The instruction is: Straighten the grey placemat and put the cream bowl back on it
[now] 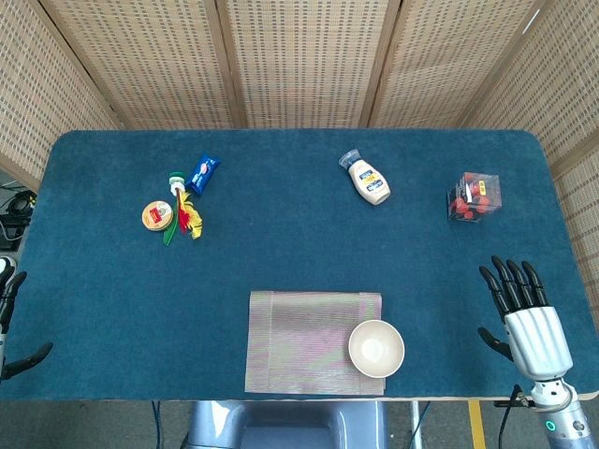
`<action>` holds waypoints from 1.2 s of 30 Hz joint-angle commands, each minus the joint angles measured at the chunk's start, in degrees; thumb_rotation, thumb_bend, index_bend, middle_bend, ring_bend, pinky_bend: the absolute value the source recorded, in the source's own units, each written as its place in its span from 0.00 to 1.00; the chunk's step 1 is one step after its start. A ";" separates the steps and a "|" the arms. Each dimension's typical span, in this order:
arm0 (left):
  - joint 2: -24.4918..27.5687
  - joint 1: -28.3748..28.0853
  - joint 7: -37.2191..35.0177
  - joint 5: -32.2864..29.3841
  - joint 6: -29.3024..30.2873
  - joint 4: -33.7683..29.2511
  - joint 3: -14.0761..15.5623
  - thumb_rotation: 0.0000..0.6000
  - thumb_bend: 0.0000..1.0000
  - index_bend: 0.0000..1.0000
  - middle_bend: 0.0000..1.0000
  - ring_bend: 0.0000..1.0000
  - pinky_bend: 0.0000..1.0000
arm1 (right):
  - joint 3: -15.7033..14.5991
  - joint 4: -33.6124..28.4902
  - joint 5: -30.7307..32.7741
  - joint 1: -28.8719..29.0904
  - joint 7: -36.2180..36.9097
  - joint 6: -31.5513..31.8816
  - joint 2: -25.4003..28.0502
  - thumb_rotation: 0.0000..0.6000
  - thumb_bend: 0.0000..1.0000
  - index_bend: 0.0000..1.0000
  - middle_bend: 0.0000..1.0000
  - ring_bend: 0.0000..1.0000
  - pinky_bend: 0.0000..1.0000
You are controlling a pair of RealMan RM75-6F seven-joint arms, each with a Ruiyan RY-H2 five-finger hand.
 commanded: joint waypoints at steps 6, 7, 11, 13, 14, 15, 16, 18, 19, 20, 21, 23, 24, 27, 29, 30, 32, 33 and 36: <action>-0.04 0.07 0.05 -0.25 -0.03 -0.07 -0.05 1.00 0.00 0.00 0.00 0.00 0.00 | -3.71 -1.62 -4.83 1.02 3.58 -4.14 1.65 1.00 0.00 0.06 0.00 0.00 0.00; -0.10 0.00 0.17 -0.29 -0.13 -0.03 -0.08 1.00 0.00 0.00 0.00 0.00 0.00 | -5.16 -1.10 -7.04 1.97 4.89 -5.87 1.99 1.00 0.00 0.07 0.00 0.00 0.00; -0.28 -0.33 0.55 -0.52 -0.71 0.04 -0.19 1.00 0.00 0.00 0.00 0.00 0.00 | -8.41 0.53 -12.43 5.06 6.93 -11.14 2.17 1.00 0.00 0.12 0.00 0.00 0.00; -0.39 -0.49 0.72 -0.72 -0.90 0.09 -0.33 1.00 0.00 0.00 0.00 0.00 0.00 | -9.33 1.28 -14.30 6.58 6.96 -13.69 1.62 1.00 0.00 0.15 0.00 0.00 0.00; -0.44 -0.55 0.76 -0.88 -1.01 0.10 -0.40 1.00 0.00 0.00 0.00 0.00 0.00 | -9.70 1.72 -14.99 7.40 6.75 -15.27 1.12 1.00 0.00 0.17 0.00 0.00 0.00; -0.45 -0.61 0.77 -1.08 -1.14 0.13 -0.46 1.00 0.00 0.00 0.00 0.00 0.00 | -9.98 2.12 -15.56 8.16 6.49 -16.75 0.57 1.00 0.00 0.18 0.00 0.00 0.00; -0.42 -0.66 0.71 -1.32 -1.28 0.15 -0.52 1.00 0.00 0.00 0.00 0.00 0.00 | -10.16 2.50 -15.99 8.81 6.15 -18.00 -0.03 1.00 0.00 0.20 0.00 0.00 0.00; -0.36 -0.76 0.43 -1.98 -1.49 0.19 -0.76 1.00 0.00 0.00 0.00 0.00 0.00 | -10.45 3.11 -16.47 9.95 5.41 -20.48 -1.45 1.00 0.00 0.22 0.00 0.00 0.00; -0.33 -0.80 0.37 -2.13 -1.54 0.20 -0.82 1.00 0.00 0.00 0.00 0.00 0.00 | -10.50 3.21 -16.51 10.24 5.30 -21.10 -1.80 1.00 0.00 0.24 0.00 0.00 0.00; -0.31 -0.84 0.27 -2.29 -1.60 0.22 -0.89 1.00 0.00 0.00 0.00 0.00 0.00 | -10.48 3.38 -16.49 10.61 5.14 -21.85 -2.35 1.00 0.00 0.25 0.00 0.00 0.00; -0.30 -0.88 0.22 -2.43 -1.66 0.25 -0.96 1.00 0.00 0.00 0.00 0.00 0.00 | -10.42 3.60 -16.40 10.96 5.05 -22.50 -2.91 1.00 0.00 0.26 0.00 0.00 0.00; -0.33 -0.99 0.20 -2.73 -1.94 0.38 -0.99 1.00 0.00 0.00 0.00 0.00 0.00 | -10.16 4.18 -16.04 11.66 5.15 -23.67 -4.27 1.00 0.03 0.30 0.00 0.00 0.00; -0.34 -1.03 0.21 -2.82 -2.06 0.41 -0.98 1.00 0.00 0.00 0.00 0.00 0.00 | -10.08 4.40 -15.90 11.82 5.26 -23.92 -4.64 1.00 0.05 0.31 0.00 0.00 0.00; -0.38 -1.32 0.21 -3.36 -2.66 0.49 -1.09 1.00 0.00 0.00 0.00 0.00 0.00 | -9.86 5.40 -15.14 12.64 5.66 -25.37 -6.22 1.00 0.13 0.37 0.00 0.00 0.00; -0.35 -1.39 0.11 -3.54 -2.72 0.55 -1.19 1.00 0.00 0.00 0.00 0.00 0.00 | -9.86 5.98 -14.91 12.96 5.94 -25.75 -6.97 1.00 0.22 0.44 0.00 0.00 0.00; -0.34 -1.44 0.03 -3.64 -2.78 0.57 -1.23 1.00 0.00 0.00 0.00 0.00 0.00 | -9.82 6.43 -14.70 13.16 6.32 -25.91 -7.50 1.00 0.26 0.47 0.00 0.00 0.00; -0.30 -1.50 -0.14 -3.80 -2.92 0.60 -1.24 1.00 0.00 0.00 0.00 0.00 0.00 | -9.83 7.18 -14.52 13.55 7.06 -26.18 -8.35 1.00 0.38 0.52 0.00 0.00 0.00; -0.27 -1.52 -0.24 -3.84 -2.96 0.61 -1.25 1.00 0.00 0.00 0.00 0.00 0.00 | -9.82 7.63 -14.56 13.76 7.63 -26.10 -8.84 1.00 0.42 0.53 0.00 0.00 0.00; -0.16 -1.51 -0.51 -3.85 -2.87 0.63 -1.27 1.00 0.00 0.00 0.00 0.00 0.00 | -9.65 8.91 -14.61 14.06 9.01 -25.17 -10.09 1.00 0.55 0.62 0.00 0.00 0.00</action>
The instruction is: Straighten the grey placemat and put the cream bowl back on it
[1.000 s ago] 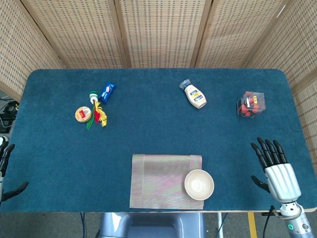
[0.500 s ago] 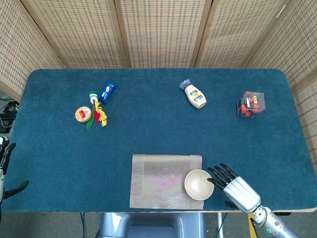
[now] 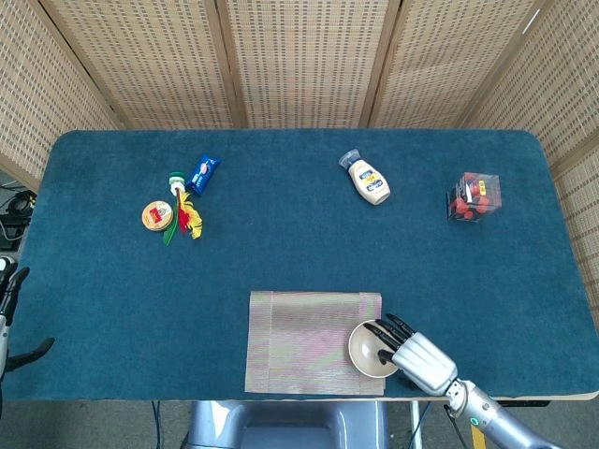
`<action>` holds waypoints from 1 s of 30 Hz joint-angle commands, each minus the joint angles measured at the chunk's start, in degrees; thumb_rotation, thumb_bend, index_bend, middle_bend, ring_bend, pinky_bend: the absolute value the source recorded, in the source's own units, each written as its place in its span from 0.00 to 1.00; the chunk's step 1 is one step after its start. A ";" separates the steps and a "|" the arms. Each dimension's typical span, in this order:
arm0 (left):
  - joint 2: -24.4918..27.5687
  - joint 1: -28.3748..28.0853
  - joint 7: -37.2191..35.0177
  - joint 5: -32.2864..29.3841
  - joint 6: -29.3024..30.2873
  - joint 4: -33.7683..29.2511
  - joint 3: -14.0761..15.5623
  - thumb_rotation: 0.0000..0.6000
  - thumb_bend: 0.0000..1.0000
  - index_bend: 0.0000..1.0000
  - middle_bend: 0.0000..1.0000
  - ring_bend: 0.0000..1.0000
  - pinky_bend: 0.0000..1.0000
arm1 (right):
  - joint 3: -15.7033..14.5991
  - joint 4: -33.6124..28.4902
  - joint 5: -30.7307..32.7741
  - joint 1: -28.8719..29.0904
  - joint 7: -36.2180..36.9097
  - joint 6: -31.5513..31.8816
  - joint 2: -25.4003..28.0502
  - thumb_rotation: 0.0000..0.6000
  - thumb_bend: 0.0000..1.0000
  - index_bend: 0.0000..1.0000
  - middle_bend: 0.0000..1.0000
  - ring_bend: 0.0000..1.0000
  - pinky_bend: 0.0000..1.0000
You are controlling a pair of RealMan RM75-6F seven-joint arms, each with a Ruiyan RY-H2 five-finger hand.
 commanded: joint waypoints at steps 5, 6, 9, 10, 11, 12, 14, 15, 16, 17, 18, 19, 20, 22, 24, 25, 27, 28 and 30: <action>0.17 0.01 -0.39 0.00 0.08 0.00 0.01 1.00 0.00 0.00 0.00 0.00 0.00 | 1.01 1.59 0.41 0.82 5.09 3.45 -2.20 1.00 0.60 0.71 0.00 0.00 0.00; 0.20 0.00 -0.42 0.01 0.08 0.00 0.02 1.00 0.00 0.00 0.00 0.00 0.00 | 1.22 1.55 0.54 0.87 5.66 3.93 -2.22 1.00 0.60 0.71 0.00 0.00 0.00; 0.26 0.02 -0.61 -0.03 0.13 0.03 0.01 1.00 0.00 0.00 0.00 0.00 0.00 | 3.32 0.85 1.83 1.30 7.96 6.39 -1.66 1.00 0.60 0.72 0.00 0.00 0.00; 0.27 0.02 -0.68 -0.04 0.12 0.03 0.02 1.00 0.00 0.00 0.00 0.00 0.00 | 4.12 0.63 2.41 1.54 8.50 6.92 -1.35 1.00 0.60 0.72 0.00 0.00 0.00; 0.29 0.01 -0.72 -0.03 0.13 0.01 0.02 1.00 0.00 0.00 0.00 0.00 0.00 | 5.23 0.33 3.36 1.84 8.97 7.33 -0.93 1.00 0.60 0.73 0.00 0.00 0.00; 0.33 0.02 -0.75 0.02 0.15 -0.01 0.05 1.00 0.00 0.00 0.00 0.00 0.00 | 6.32 -0.03 4.47 2.27 9.33 7.26 -0.44 1.00 0.60 0.73 0.01 0.00 0.00; 0.35 0.03 -0.79 0.15 0.20 -0.02 0.10 1.00 0.00 0.00 0.00 0.00 0.00 | 8.97 -0.45 7.21 3.35 9.47 6.54 0.51 1.00 0.60 0.73 0.01 0.00 0.00; 0.36 0.04 -0.81 0.20 0.22 -0.03 0.13 1.00 0.00 0.00 0.00 0.00 0.00 | 10.14 -0.36 8.53 3.82 9.42 6.03 0.74 1.00 0.60 0.73 0.01 0.00 0.00; 0.38 0.06 -0.92 0.28 0.24 -0.09 0.17 1.00 0.00 0.00 0.00 0.00 0.00 | 11.35 -0.30 10.21 4.48 9.31 4.89 1.02 1.00 0.60 0.73 0.01 0.00 0.00; 0.42 0.06 -1.09 0.35 0.23 -0.14 0.20 1.00 0.00 0.00 0.00 0.00 0.00 | 12.69 0.01 12.35 5.19 9.04 3.34 1.30 1.00 0.60 0.73 0.01 0.00 0.00; 0.46 0.06 -1.19 0.40 0.23 -0.16 0.23 1.00 0.00 0.00 0.00 0.00 0.00 | 13.61 0.34 14.10 5.67 8.73 1.99 1.42 1.00 0.60 0.72 0.01 0.00 0.00; 0.49 0.08 -1.26 0.43 0.27 -0.16 0.24 1.00 0.00 0.00 0.00 0.00 0.00 | 14.63 0.87 16.36 6.19 8.07 0.12 1.49 1.00 0.60 0.73 0.00 0.00 0.00; 0.53 0.08 -1.30 0.45 0.30 -0.15 0.24 1.00 0.00 0.00 0.00 0.00 0.00 | 15.90 1.57 19.70 6.95 6.61 -2.88 1.49 1.00 0.60 0.73 0.00 0.00 0.00; 0.55 0.05 -1.41 0.47 0.21 -0.17 0.28 1.00 0.00 0.00 0.00 0.00 0.00 | 17.98 2.80 25.52 8.01 3.53 -7.19 0.82 1.00 0.60 0.73 0.00 0.00 0.00; 0.55 -0.04 -1.47 0.49 0.01 -0.21 0.34 1.00 0.00 0.00 0.00 0.00 0.00 | 19.48 3.81 31.10 8.46 0.74 -10.53 -0.19 1.00 0.60 0.73 0.00 0.00 0.00; 0.55 -0.08 -1.48 0.49 -0.09 -0.22 0.37 1.00 0.00 0.00 0.00 0.00 0.00 | 20.16 4.14 33.67 8.71 -0.63 -11.92 -0.65 1.00 0.60 0.73 0.00 0.00 0.00; 0.57 -0.16 -1.50 0.54 -0.25 -0.18 0.42 1.00 0.00 0.00 0.00 0.00 0.00 | 21.40 5.06 38.05 9.28 -3.47 -13.74 -1.89 1.00 0.60 0.73 0.00 0.00 0.00; 0.65 -0.14 -1.76 0.39 -0.25 -0.16 0.39 1.00 0.00 0.00 0.00 0.00 0.00 | 21.99 5.69 40.82 9.70 -5.44 -14.95 -2.74 1.00 0.60 0.73 0.00 0.00 0.00; 0.78 -0.12 -2.10 0.31 -0.18 -0.12 0.33 1.00 0.00 0.00 0.00 0.00 0.00 | 22.44 5.80 43.32 10.07 -7.66 -15.67 -3.32 1.00 0.60 0.73 0.00 0.00 0.00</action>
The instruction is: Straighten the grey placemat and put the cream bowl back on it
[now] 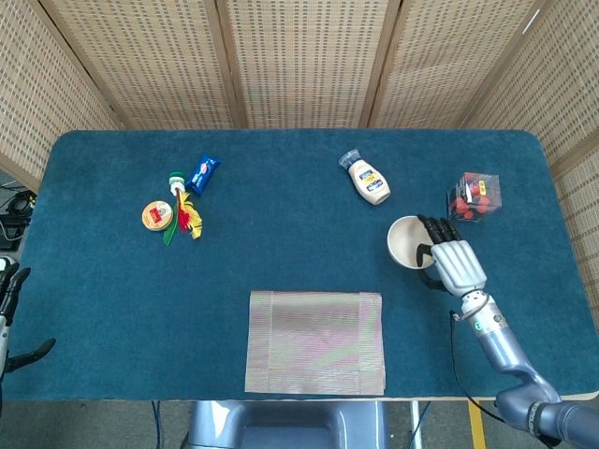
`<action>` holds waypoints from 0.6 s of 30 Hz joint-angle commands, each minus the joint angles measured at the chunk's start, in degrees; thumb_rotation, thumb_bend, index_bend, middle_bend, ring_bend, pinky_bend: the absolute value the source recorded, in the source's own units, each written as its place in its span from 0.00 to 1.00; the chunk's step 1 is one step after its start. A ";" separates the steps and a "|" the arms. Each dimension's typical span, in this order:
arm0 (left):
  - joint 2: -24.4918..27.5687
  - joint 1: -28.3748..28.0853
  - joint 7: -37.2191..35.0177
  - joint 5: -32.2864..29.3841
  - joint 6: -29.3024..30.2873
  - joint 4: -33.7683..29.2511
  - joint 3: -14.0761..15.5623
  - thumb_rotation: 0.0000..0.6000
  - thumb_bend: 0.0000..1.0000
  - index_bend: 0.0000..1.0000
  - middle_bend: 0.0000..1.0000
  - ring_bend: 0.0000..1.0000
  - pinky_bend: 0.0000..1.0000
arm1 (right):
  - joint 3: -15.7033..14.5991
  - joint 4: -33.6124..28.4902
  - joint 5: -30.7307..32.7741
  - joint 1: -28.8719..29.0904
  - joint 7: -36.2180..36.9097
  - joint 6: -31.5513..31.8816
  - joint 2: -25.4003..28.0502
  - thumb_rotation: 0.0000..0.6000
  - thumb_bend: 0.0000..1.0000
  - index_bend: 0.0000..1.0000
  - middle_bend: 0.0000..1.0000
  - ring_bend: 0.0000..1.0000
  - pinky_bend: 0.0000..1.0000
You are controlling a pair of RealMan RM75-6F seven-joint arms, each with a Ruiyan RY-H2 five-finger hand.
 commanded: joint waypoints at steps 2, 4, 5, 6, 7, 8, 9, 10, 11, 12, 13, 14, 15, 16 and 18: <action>0.26 0.05 -0.59 -0.16 0.12 0.08 -0.09 1.00 0.00 0.00 0.00 0.00 0.00 | 3.38 2.12 10.19 2.09 -8.36 -5.70 -2.53 1.00 0.60 0.73 0.00 0.00 0.00; 0.43 0.05 -0.93 -0.27 0.12 0.08 -0.14 1.00 0.00 0.00 0.00 0.00 0.00 | 3.39 2.36 12.41 2.15 -9.98 -6.41 -2.51 1.00 0.60 0.73 0.00 0.00 0.00; 0.48 0.05 -1.05 -0.29 0.10 0.09 -0.14 1.00 0.00 0.00 0.00 0.00 0.00 | 3.37 2.58 13.15 2.13 -10.44 -6.58 -2.50 1.00 0.60 0.73 0.00 0.00 0.00; 0.50 0.04 -1.12 -0.30 0.09 0.12 -0.14 1.00 0.00 0.00 0.00 0.00 0.00 | 3.35 2.76 13.60 2.08 -10.67 -6.66 -2.50 1.00 0.60 0.73 0.00 0.00 0.00; 0.53 0.04 -1.18 -0.30 0.08 0.14 -0.13 1.00 0.00 0.00 0.00 0.00 0.00 | 3.34 2.97 14.05 2.03 -10.85 -6.74 -2.50 1.00 0.60 0.73 0.00 0.00 0.00; 0.54 0.03 -1.21 -0.28 0.06 0.15 -0.12 1.00 0.00 0.00 0.00 0.00 0.00 | 3.32 3.18 14.47 1.98 -10.97 -6.84 -2.49 1.00 0.60 0.73 0.00 0.00 0.00; 0.55 0.02 -1.24 -0.28 0.03 0.16 -0.11 1.00 0.00 0.00 0.00 0.00 0.00 | 3.30 3.37 14.85 1.92 -11.01 -6.96 -2.47 1.00 0.60 0.73 0.00 0.00 0.00; 0.56 0.01 -1.25 -0.27 0.02 0.17 -0.10 1.00 0.00 0.00 0.00 0.00 0.00 | 3.28 3.56 15.19 1.86 -11.00 -7.09 -2.43 1.00 0.60 0.73 0.00 0.00 0.00; 0.57 0.00 -1.25 -0.25 0.00 0.17 -0.09 1.00 0.00 0.00 0.00 0.00 0.00 | 3.24 3.77 15.48 1.79 -10.99 -7.20 -2.38 1.00 0.60 0.73 0.00 0.00 0.00; 0.58 -0.01 -1.24 -0.21 -0.02 0.17 -0.07 1.00 0.00 0.00 0.00 0.00 0.00 | 3.17 4.21 15.84 1.65 -11.03 -7.28 -2.29 1.00 0.60 0.73 0.00 0.00 0.00; 0.57 -0.02 -1.22 -0.16 -0.04 0.16 -0.04 1.00 0.00 0.00 0.00 0.00 0.00 | 3.05 4.79 16.11 1.49 -10.98 -7.34 -2.20 1.00 0.60 0.74 0.00 0.00 0.00; 0.57 -0.01 -1.19 -0.14 -0.03 0.15 -0.01 1.00 0.00 0.00 0.00 0.00 0.00 | 2.96 5.21 16.24 1.37 -10.80 -7.42 -2.11 1.00 0.60 0.74 0.00 0.00 0.00; 0.57 -0.01 -1.15 -0.11 0.01 0.11 -0.01 1.00 0.00 0.00 0.00 0.00 0.00 | 2.88 5.65 16.41 1.19 -10.49 -7.51 -1.97 1.00 0.60 0.74 0.00 0.00 0.00; 0.56 0.00 -1.10 -0.08 0.05 0.09 0.00 1.00 0.00 0.00 0.00 0.00 0.00 | 2.81 6.04 16.48 1.05 -10.15 -7.60 -1.85 1.00 0.60 0.73 0.00 0.00 0.00; 0.51 0.02 -0.94 -0.05 0.12 0.05 0.01 1.00 0.00 0.00 0.00 0.00 0.00 | 2.66 6.87 16.66 0.80 -9.56 -7.89 -1.66 1.00 0.58 0.70 0.00 0.00 0.00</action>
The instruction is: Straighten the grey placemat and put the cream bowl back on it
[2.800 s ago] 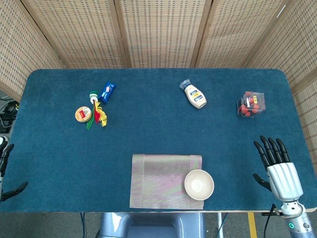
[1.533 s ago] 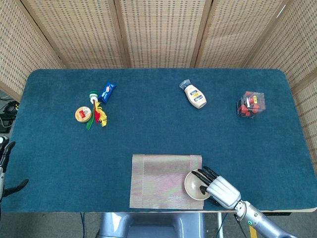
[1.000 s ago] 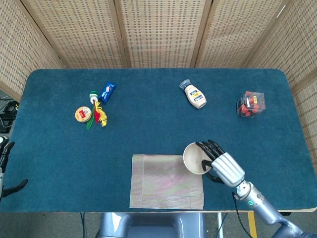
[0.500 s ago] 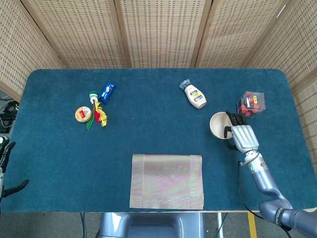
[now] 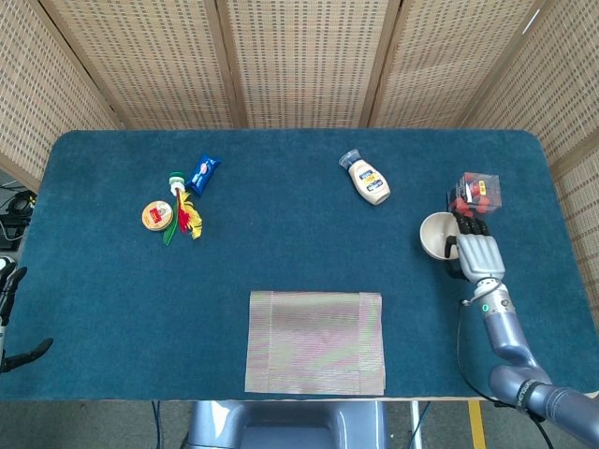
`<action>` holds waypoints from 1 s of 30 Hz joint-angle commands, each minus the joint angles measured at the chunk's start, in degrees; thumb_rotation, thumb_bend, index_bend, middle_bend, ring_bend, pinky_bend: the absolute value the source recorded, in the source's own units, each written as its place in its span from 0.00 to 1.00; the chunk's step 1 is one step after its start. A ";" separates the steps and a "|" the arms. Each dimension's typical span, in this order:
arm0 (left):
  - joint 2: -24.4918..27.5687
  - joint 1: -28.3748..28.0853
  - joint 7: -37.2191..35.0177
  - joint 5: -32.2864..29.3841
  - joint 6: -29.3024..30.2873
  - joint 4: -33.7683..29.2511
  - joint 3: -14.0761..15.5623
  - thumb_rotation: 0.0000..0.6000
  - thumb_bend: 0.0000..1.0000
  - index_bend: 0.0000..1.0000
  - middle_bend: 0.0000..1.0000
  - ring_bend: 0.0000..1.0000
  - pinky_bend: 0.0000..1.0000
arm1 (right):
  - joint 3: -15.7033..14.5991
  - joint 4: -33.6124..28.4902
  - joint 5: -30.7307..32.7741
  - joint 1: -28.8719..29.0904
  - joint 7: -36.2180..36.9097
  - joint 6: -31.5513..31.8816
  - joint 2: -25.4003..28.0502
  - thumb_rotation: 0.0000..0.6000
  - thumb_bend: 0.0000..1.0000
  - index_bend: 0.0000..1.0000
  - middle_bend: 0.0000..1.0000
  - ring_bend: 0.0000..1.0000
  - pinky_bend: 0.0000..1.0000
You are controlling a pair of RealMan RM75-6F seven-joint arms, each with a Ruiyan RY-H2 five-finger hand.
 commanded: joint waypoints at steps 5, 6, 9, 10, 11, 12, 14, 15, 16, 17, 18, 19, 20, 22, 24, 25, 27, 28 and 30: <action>-0.15 0.01 0.51 0.33 0.05 -0.15 0.18 1.00 0.00 0.00 0.00 0.00 0.00 | -1.03 1.60 0.72 -0.80 2.89 -3.34 1.69 1.00 0.07 0.18 0.00 0.00 0.00; -0.18 0.04 0.57 0.38 0.11 -0.15 0.21 1.00 0.00 0.00 0.00 0.00 0.00 | -1.10 1.42 0.43 -0.96 3.60 -3.51 2.11 1.00 0.03 0.14 0.00 0.00 0.00; -0.21 0.06 0.55 0.30 0.17 -0.15 0.15 1.00 0.00 0.00 0.00 0.00 0.00 | -1.37 0.29 -1.98 -1.78 5.57 -1.82 3.27 1.00 0.00 0.09 0.00 0.00 0.00; -0.20 0.04 0.52 0.25 0.16 -0.15 0.12 1.00 0.00 0.00 0.00 0.00 0.00 | -1.50 -0.15 -2.86 -2.09 6.01 -0.96 3.60 1.00 0.00 0.09 0.00 0.00 0.00; -0.19 0.02 0.49 0.20 0.12 -0.13 0.11 1.00 0.00 0.00 0.00 0.00 0.00 | -1.82 -1.05 -4.64 -2.72 6.89 0.68 4.31 1.00 0.00 0.09 0.00 0.00 0.00; -0.19 0.00 0.49 0.20 0.11 -0.11 0.11 1.00 0.00 0.00 0.00 0.00 0.00 | -2.09 -1.90 -5.90 -3.23 7.58 1.83 4.96 1.00 0.00 0.09 0.00 0.00 0.00; -0.16 0.02 0.44 0.28 0.15 -0.11 0.15 1.00 0.00 0.00 0.00 0.00 0.00 | -2.77 -4.40 -8.90 -4.59 9.43 4.63 6.85 1.00 0.00 0.09 0.00 0.00 0.00; -0.15 0.04 0.42 0.32 0.19 -0.10 0.15 1.00 0.00 0.00 0.00 0.00 0.00 | -3.15 -5.80 -10.57 -5.41 10.32 6.42 7.89 1.00 0.00 0.10 0.00 0.00 0.00; -0.16 0.06 0.41 0.36 0.25 -0.09 0.15 1.00 0.00 0.00 0.00 0.00 0.00 | -3.60 -6.99 -12.21 -6.16 11.16 8.03 8.87 1.00 0.00 0.10 0.00 0.00 0.00; -0.16 0.08 0.40 0.44 0.33 -0.09 0.16 1.00 0.00 0.00 0.00 0.00 0.00 | -4.09 -8.09 -13.92 -6.91 12.04 9.64 9.86 1.00 0.00 0.11 0.00 0.00 0.00; -0.18 0.10 0.39 0.55 0.39 -0.08 0.18 1.00 0.00 0.00 0.00 0.00 0.00 | -4.61 -9.29 -15.81 -7.81 12.97 11.65 10.98 1.00 0.00 0.11 0.00 0.00 0.00; -0.24 0.08 0.42 0.77 0.41 -0.02 0.24 1.00 0.00 0.00 0.00 0.00 0.00 | -5.15 -10.32 -17.61 -8.66 13.88 13.52 12.00 1.00 0.00 0.11 0.00 0.00 0.00; -0.34 0.05 0.49 1.03 0.40 0.08 0.32 1.00 0.00 0.00 0.00 0.00 0.00 | -5.68 -11.17 -19.31 -9.49 14.73 15.36 12.95 1.00 0.00 0.11 0.00 0.00 0.00; -0.60 -0.12 0.67 1.84 0.29 0.41 0.53 1.00 0.00 0.00 0.00 0.00 0.00 | -6.67 -12.81 -22.51 -11.41 16.01 19.60 14.69 1.00 0.00 0.11 0.00 0.00 0.00; -1.35 -0.91 -0.45 5.52 0.30 1.24 1.01 1.00 0.00 0.00 0.00 0.00 0.00 | -7.56 -14.57 -24.98 -13.42 16.68 23.68 16.00 1.00 0.00 0.11 0.00 0.00 0.00; -2.04 -1.20 -1.74 8.22 0.95 2.38 1.35 1.00 0.00 0.00 0.00 0.00 0.00 | -8.11 -15.61 -26.37 -14.58 16.90 25.98 16.56 1.00 0.00 0.11 0.00 0.00 0.00; -2.88 -1.51 -2.74 11.20 1.77 3.99 1.72 1.00 0.00 0.00 0.00 0.00 0.00 | -8.65 -16.46 -27.74 -15.71 17.00 28.23 16.93 1.00 0.00 0.11 0.00 0.00 0.00; -3.50 -1.88 -3.26 13.50 2.18 5.16 2.04 1.00 0.00 0.00 0.00 0.00 0.00 | -8.91 -16.88 -28.65 -16.47 16.89 29.89 17.03 1.00 0.00 0.11 0.00 0.00 0.00; -4.90 -2.92 -4.29 18.04 2.32 7.51 2.93 1.00 0.00 0.00 0.00 0.00 0.00 | -9.37 -17.50 -30.71 -18.20 16.19 33.84 16.69 1.00 0.00 0.11 0.00 0.00 0.00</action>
